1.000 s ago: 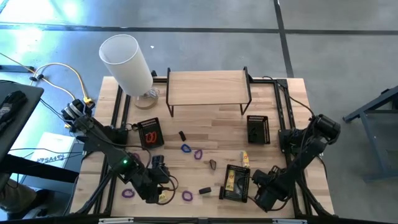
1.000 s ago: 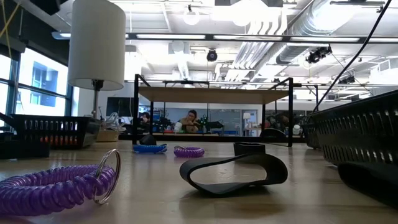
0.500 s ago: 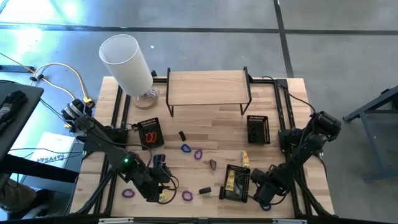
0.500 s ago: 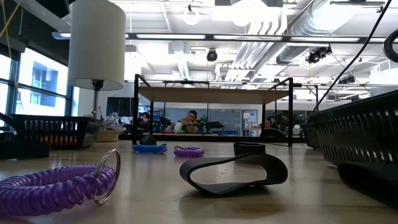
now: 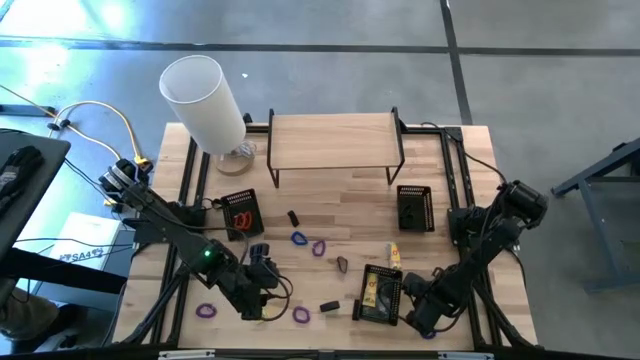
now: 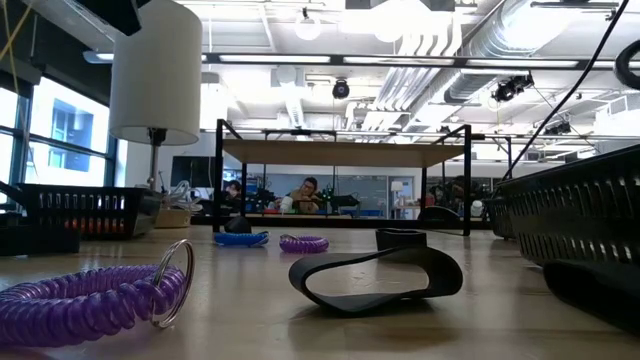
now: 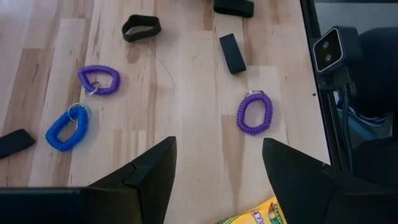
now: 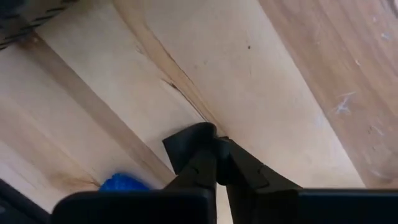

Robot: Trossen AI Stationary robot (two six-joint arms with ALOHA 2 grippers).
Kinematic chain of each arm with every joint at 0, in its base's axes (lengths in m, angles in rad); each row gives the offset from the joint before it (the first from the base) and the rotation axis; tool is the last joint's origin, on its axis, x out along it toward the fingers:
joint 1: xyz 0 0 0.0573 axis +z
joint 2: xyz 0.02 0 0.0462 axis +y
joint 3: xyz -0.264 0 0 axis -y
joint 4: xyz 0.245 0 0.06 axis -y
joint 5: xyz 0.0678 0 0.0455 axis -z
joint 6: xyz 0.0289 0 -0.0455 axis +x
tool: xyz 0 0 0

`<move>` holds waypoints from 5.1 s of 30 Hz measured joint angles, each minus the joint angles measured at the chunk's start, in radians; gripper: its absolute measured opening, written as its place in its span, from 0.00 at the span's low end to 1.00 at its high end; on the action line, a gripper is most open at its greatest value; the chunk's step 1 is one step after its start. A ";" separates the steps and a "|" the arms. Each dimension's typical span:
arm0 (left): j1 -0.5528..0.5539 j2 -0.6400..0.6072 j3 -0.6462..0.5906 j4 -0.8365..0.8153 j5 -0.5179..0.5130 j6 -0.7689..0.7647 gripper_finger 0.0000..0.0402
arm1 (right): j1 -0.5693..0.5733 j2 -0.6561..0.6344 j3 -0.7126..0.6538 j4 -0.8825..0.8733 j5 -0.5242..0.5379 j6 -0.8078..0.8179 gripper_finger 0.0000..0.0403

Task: Pick & Place Office Desk Supplies
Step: Put the rubber band into the top right bin, then put the bottom blue spiral keychain into the top left bin

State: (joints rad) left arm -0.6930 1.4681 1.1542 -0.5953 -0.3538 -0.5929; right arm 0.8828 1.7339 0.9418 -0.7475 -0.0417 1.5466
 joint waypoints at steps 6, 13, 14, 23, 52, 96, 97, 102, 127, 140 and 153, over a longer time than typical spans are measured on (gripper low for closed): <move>0.010 0.000 0.000 -0.001 0.003 -0.028 0.57 | 0.022 0.004 0.177 -0.223 0.077 0.002 0.01; 0.018 0.000 0.000 -0.002 0.003 -0.060 0.57 | 0.006 0.004 0.400 -0.582 0.158 -0.023 0.01; 0.018 0.000 0.000 -0.004 0.003 -0.059 0.57 | -0.004 0.004 0.427 -0.634 0.180 -0.032 0.01; 0.018 0.000 0.000 -0.012 0.013 -0.006 0.57 | -0.199 -0.052 0.527 -0.804 0.393 -0.197 0.01; 0.057 0.000 0.000 -0.085 0.094 0.073 0.57 | -0.868 -0.516 -0.151 -0.380 0.264 -0.558 0.02; 0.070 0.000 0.000 -0.084 0.063 0.073 0.57 | -0.364 -0.669 -0.038 -0.141 -0.009 -0.117 0.40; 0.070 0.000 0.000 -0.083 0.063 0.073 0.57 | -0.330 -0.666 -0.038 -0.099 -0.006 -0.087 0.40; 0.068 0.000 0.000 -0.081 0.063 0.072 0.57 | -0.189 -0.638 -0.038 0.086 0.079 0.007 0.40; -0.040 0.000 0.000 -0.030 0.063 0.003 0.57 | 0.064 -0.274 0.149 0.266 0.353 0.238 0.40; -0.074 0.000 0.000 -0.027 0.062 -0.017 0.57 | 0.097 -0.078 0.546 -0.341 0.314 0.241 0.40; -0.078 0.000 0.000 -0.027 0.036 -0.017 0.57 | 0.113 0.075 0.723 -0.463 0.288 0.293 0.40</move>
State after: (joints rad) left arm -0.7708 1.4685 1.1542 -0.6228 -0.3183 -0.6101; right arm 0.9957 1.8090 1.6652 -1.2103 0.2458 1.8393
